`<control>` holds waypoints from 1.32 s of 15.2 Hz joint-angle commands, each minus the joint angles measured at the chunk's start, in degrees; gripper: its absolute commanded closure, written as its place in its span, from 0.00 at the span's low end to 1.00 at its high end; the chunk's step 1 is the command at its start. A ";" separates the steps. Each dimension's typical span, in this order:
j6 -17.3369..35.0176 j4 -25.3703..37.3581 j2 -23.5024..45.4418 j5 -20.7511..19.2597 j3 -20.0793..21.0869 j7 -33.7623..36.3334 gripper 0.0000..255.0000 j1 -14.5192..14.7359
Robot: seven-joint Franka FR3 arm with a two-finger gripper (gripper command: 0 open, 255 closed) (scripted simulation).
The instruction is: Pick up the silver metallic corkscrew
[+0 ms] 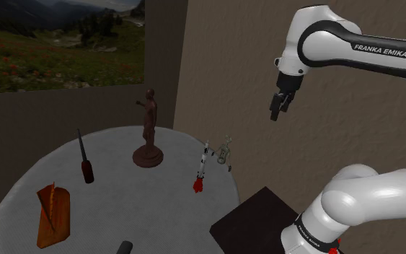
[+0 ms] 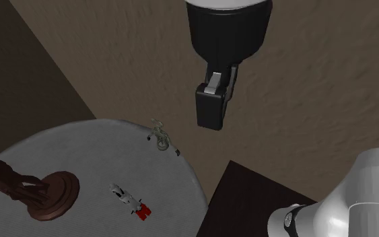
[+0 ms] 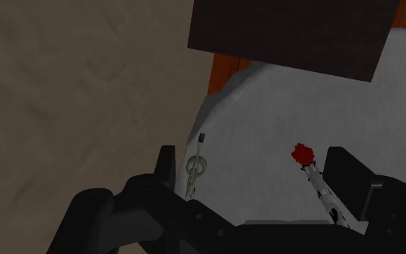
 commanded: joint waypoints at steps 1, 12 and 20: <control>0.00 0.00 0.00 0.00 0.00 0.00 0.00 0.00; 32.23 -18.20 4.50 0.13 -4.14 1.50 0.00 -1.56; 59.06 -23.16 19.50 1.17 -7.24 1.41 0.00 -2.03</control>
